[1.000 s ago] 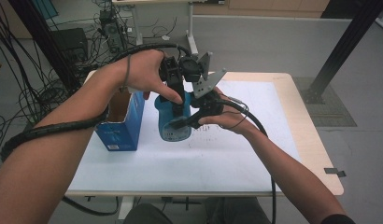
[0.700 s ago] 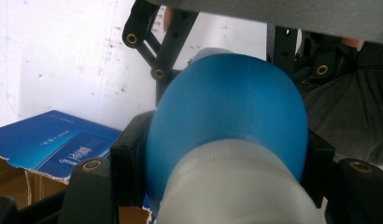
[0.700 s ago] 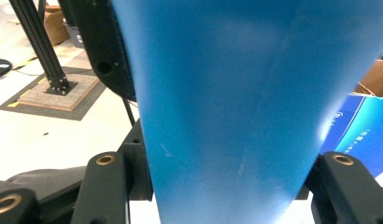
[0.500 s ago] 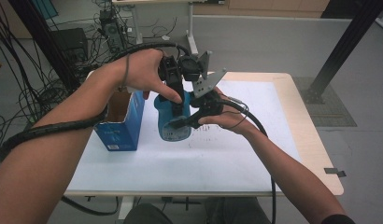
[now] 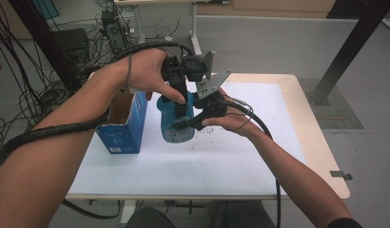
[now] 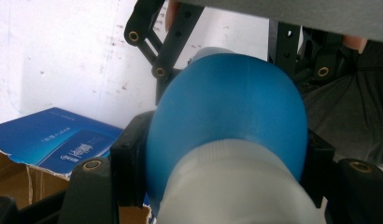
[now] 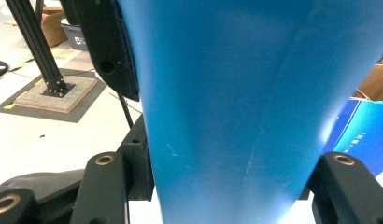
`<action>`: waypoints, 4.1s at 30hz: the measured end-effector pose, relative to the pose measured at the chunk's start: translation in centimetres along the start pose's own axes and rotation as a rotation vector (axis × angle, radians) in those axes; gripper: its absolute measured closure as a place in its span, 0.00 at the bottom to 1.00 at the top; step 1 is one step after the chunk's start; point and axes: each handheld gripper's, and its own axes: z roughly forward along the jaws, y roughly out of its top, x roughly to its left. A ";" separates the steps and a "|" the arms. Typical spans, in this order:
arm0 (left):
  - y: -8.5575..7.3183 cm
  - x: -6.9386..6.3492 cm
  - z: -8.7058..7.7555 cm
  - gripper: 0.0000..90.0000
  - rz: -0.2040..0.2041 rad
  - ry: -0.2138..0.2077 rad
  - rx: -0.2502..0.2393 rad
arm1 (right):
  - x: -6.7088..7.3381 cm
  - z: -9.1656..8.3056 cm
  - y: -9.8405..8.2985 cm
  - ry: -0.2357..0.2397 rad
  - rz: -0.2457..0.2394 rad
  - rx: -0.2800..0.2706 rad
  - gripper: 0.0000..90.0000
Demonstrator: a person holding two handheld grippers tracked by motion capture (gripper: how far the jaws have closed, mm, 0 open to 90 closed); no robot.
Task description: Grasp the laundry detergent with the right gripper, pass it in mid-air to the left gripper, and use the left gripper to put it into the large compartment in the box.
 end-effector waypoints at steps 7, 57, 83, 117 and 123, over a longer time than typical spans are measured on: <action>0.0 0.0 0.0 0.40 -0.005 -0.004 0.000 | 0.0 -0.1 0.1 -0.001 -0.001 -0.009 0.46; -4.2 5.6 -9.3 0.40 -0.638 0.094 -0.056 | 1.9 -16.8 -4.0 -0.365 0.329 0.416 0.05; -11.6 12.2 -12.5 0.40 -1.198 0.145 -0.051 | 0.9 -22.6 -3.0 -0.528 0.378 0.542 0.05; -15.1 14.0 -8.1 0.40 -1.388 0.106 -0.062 | 1.2 -21.8 -3.1 -0.516 0.357 0.575 0.05; -15.4 14.2 -6.5 0.40 -1.389 0.096 -0.046 | 1.2 -21.6 -3.1 -0.514 0.352 0.579 0.05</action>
